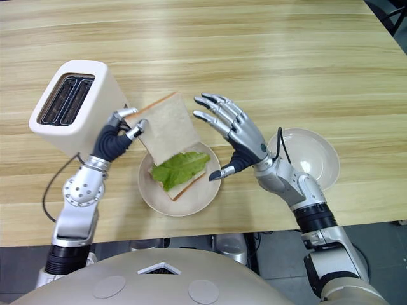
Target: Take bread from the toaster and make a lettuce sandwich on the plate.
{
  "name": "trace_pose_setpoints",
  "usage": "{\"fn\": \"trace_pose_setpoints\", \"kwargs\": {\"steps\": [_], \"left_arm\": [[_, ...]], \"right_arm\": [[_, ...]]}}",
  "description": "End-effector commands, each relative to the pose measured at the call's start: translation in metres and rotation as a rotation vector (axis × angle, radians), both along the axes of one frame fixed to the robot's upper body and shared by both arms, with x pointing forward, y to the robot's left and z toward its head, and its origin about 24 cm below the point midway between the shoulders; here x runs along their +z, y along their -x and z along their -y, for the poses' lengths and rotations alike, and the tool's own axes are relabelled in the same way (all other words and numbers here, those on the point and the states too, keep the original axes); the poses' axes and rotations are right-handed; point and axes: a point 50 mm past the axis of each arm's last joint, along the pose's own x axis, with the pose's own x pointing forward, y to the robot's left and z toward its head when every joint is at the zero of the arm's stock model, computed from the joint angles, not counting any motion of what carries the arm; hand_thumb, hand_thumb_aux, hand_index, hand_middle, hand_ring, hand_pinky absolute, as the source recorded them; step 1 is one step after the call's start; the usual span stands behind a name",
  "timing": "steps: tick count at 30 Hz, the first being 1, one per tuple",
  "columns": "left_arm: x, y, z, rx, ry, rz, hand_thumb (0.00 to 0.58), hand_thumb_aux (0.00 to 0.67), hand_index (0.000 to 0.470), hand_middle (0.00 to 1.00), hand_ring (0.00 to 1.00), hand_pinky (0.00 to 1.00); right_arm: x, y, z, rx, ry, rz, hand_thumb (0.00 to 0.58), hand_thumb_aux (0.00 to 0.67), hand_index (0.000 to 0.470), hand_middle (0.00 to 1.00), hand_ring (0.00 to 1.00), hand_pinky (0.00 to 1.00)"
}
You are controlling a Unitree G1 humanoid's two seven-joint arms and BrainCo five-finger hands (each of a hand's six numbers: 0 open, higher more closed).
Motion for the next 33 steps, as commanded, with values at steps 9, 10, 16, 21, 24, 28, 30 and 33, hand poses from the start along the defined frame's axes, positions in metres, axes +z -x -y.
{"fn": "trace_pose_setpoints", "kwargs": {"steps": [9,10,16,21,24,28,30,33], "left_arm": [[-0.045,0.015,0.015,-0.032,0.099,-0.261,0.58,0.67,0.46,1.0,1.0,1.0],[-0.047,0.015,0.012,-0.024,0.092,-0.265,0.58,0.67,0.46,1.0,1.0,1.0],[-0.046,0.014,-0.002,0.029,0.046,-0.261,0.58,0.67,0.46,1.0,1.0,1.0],[-0.046,0.016,-0.003,0.025,0.044,-0.268,0.58,0.67,0.46,1.0,1.0,1.0],[-0.045,0.016,-0.005,0.029,0.045,-0.271,0.58,0.67,0.46,1.0,1.0,1.0],[-0.051,0.018,-0.005,0.024,0.036,-0.301,0.58,0.67,0.46,1.0,1.0,1.0],[-0.057,0.021,-0.003,0.019,0.036,-0.329,0.58,0.67,0.46,1.0,1.0,1.0],[-0.059,0.023,-0.001,0.011,0.048,-0.342,0.58,0.67,0.46,1.0,1.0,1.0]], "right_arm": [[-0.019,0.013,-0.008,0.093,0.167,-0.066,0.0,0.0,0.0,0.0,0.0,0.0],[-0.02,0.013,-0.008,0.096,0.173,-0.071,0.0,0.0,0.0,0.0,0.0,0.0],[-0.028,0.016,-0.011,0.107,0.215,-0.094,0.0,0.0,0.0,0.0,0.0,0.0],[-0.036,0.018,-0.012,0.116,0.255,-0.131,0.0,0.0,0.0,0.0,0.0,0.0],[-0.04,0.019,-0.012,0.122,0.286,-0.142,0.0,0.0,0.0,0.0,0.0,0.0],[-0.041,0.018,-0.012,0.12,0.289,-0.151,0.0,0.0,0.0,0.0,0.0,0.0],[-0.043,0.018,-0.014,0.122,0.291,-0.155,0.0,0.0,0.0,0.0,0.0,0.0],[-0.044,0.017,-0.015,0.121,0.301,-0.155,0.0,0.0,0.0,0.0,0.0,0.0]]}}
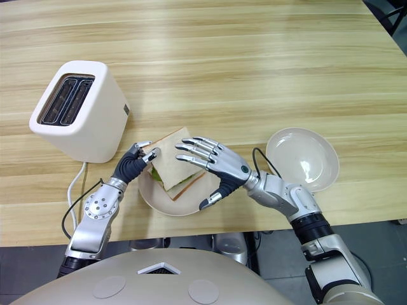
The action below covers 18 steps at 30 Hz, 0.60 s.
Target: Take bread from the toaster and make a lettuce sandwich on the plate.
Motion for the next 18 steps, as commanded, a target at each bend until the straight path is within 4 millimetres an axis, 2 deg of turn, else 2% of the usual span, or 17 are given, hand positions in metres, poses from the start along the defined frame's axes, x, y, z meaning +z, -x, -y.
{"fn": "trace_pose_setpoints", "kwargs": {"steps": [1,8,18], "left_arm": [[-0.008,0.003,0.002,-0.014,0.007,-0.045,0.58,0.67,0.46,1.0,1.0,1.0],[-0.006,0.0,-0.004,0.005,-0.008,-0.036,0.58,0.67,0.46,1.0,1.0,1.0],[-0.005,-0.002,0.0,-0.004,-0.011,-0.029,0.58,0.67,0.46,1.0,1.0,1.0]], "right_arm": [[-0.006,0.0,-0.001,0.0,0.046,-0.012,0.0,0.0,0.0,0.0,0.0,0.0],[-0.018,0.002,-0.005,0.041,0.208,-0.013,0.0,0.0,0.0,0.0,0.0,0.0],[-0.042,0.011,-0.028,0.168,0.397,-0.058,0.0,0.0,0.0,0.0,0.0,0.0]]}}
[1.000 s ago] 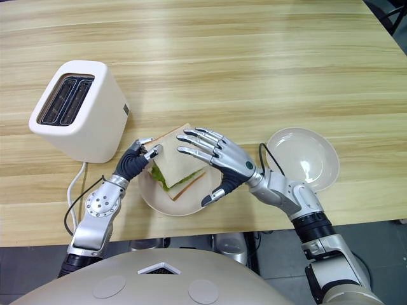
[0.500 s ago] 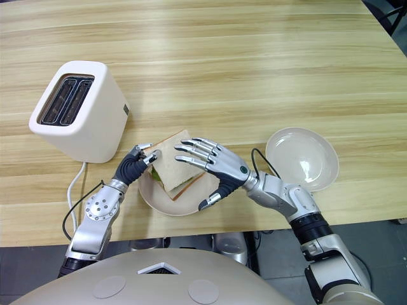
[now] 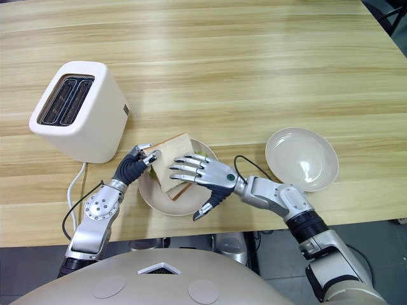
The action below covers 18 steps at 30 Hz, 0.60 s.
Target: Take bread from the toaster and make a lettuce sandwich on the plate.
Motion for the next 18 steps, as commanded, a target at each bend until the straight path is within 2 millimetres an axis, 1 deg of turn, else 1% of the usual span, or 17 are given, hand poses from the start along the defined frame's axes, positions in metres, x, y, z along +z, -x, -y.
{"fn": "trace_pose_setpoints", "kwargs": {"steps": [1,7,13,14,15,16,17,18], "left_arm": [[-0.002,-0.002,0.004,-0.016,-0.009,-0.007,0.58,0.67,0.46,1.0,1.0,1.0],[-0.005,-0.002,0.007,-0.034,-0.019,-0.016,0.58,0.67,0.46,1.0,1.0,1.0],[-0.003,-0.006,0.006,-0.035,-0.065,0.009,0.58,0.67,0.46,1.0,1.0,1.0],[-0.002,-0.007,0.004,-0.03,-0.077,0.017,0.57,0.581,0.399,1.0,1.0,1.0],[-0.001,-0.008,0.002,-0.023,-0.09,0.027,0.512,0.441,0.303,1.0,1.0,1.0],[0.001,-0.009,-0.001,-0.014,-0.105,0.04,0.512,0.441,0.303,1.0,1.0,1.0],[0.005,-0.011,-0.005,-0.002,-0.123,0.057,0.265,0.176,0.121,1.0,1.0,1.0],[0.009,-0.013,-0.009,0.013,-0.143,0.077,0.164,0.102,0.07,1.0,1.0,1.0]], "right_arm": [[-0.019,0.009,-0.01,0.071,0.109,-0.057,0.0,0.0,0.0,0.0,0.0,0.0],[-0.028,0.015,-0.01,0.103,0.205,-0.111,0.0,0.0,0.0,0.0,0.0,0.0],[-0.026,0.015,-0.007,0.105,0.22,-0.146,0.0,0.0,0.0,0.0,0.0,0.0],[-0.026,0.015,-0.007,0.105,0.22,-0.149,0.0,0.0,0.0,0.0,0.0,0.0],[-0.026,0.015,-0.008,0.106,0.219,-0.153,0.0,0.0,0.0,0.0,0.0,0.0],[-0.025,0.016,-0.008,0.108,0.216,-0.157,0.0,0.0,0.0,0.0,0.0,0.0],[-0.025,0.016,-0.008,0.111,0.215,-0.16,0.0,0.0,0.0,0.0,0.0,0.0],[-0.025,0.016,-0.009,0.112,0.214,-0.162,0.0,0.0,0.0,0.0,0.0,0.0]]}}
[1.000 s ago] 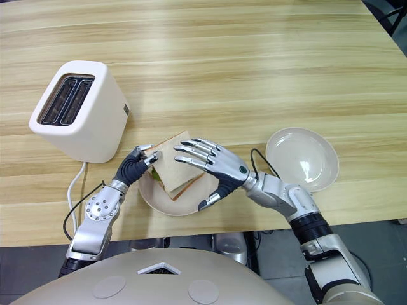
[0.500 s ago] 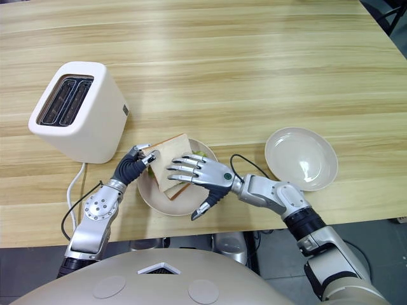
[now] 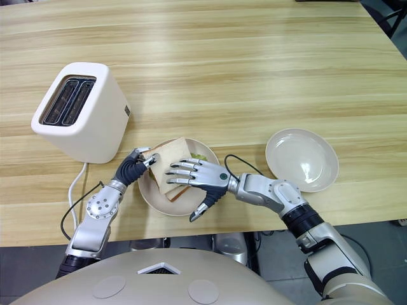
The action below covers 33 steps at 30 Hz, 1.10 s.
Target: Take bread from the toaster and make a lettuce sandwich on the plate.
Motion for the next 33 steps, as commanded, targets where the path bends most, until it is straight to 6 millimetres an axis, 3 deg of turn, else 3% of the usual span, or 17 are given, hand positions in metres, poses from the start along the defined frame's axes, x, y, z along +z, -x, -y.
{"fn": "trace_pose_setpoints", "kwargs": {"steps": [1,7,12,20,21,22,23,24,33], "left_arm": [[0.023,-0.011,-0.009,0.024,-0.057,0.124,0.005,0.003,0.002,1.0,1.0,1.0],[0.052,-0.021,-0.04,0.126,-0.182,0.257,0.0,0.0,0.0,1.0,1.0,1.0],[0.063,-0.023,-0.053,0.173,-0.24,0.305,0.0,0.0,0.0,1.0,1.0,1.0],[0.062,-0.021,-0.047,0.159,-0.207,0.305,0.0,0.0,0.0,1.0,1.0,1.0],[0.061,-0.02,-0.044,0.149,-0.187,0.305,0.112,0.068,0.047,1.0,1.0,1.0],[0.061,-0.02,-0.042,0.133,-0.166,0.304,0.52,0.455,0.312,1.0,1.0,1.0],[0.062,-0.019,-0.038,0.104,-0.138,0.305,0.58,0.67,0.46,1.0,1.0,1.0],[0.064,-0.017,-0.034,0.08,-0.101,0.31,0.58,0.67,0.46,1.0,1.0,1.0],[0.081,-0.012,-0.028,-0.032,0.127,0.357,0.58,0.67,0.46,1.0,1.0,1.0]], "right_arm": [[-0.019,0.016,0.0,0.06,0.11,-0.089,0.0,0.0,0.0,0.0,0.0,0.0],[-0.018,0.016,0.001,0.051,0.101,-0.1,0.0,0.0,0.0,0.0,0.0,0.0],[-0.017,0.016,0.002,0.047,0.103,-0.102,0.0,0.0,0.0,0.0,0.0,0.0],[-0.009,0.002,0.009,-0.017,0.085,-0.064,0.0,0.0,0.0,0.0,0.0,0.0],[-0.006,0.0,0.01,-0.032,0.061,-0.064,0.209,0.134,0.092,0.0,0.0,0.0],[-0.002,-0.002,0.011,-0.048,0.028,-0.079,0.514,0.444,0.305,0.0,0.0,0.0],[0.001,-0.003,0.013,-0.065,-0.007,-0.118,0.58,0.67,0.46,0.31,0.31,0.31],[0.006,-0.003,0.015,-0.079,-0.046,-0.154,0.58,0.67,0.46,1.0,1.0,1.0],[0.061,-0.02,0.03,-0.17,-0.47,-0.29,0.58,0.67,0.46,1.0,1.0,1.0]]}}
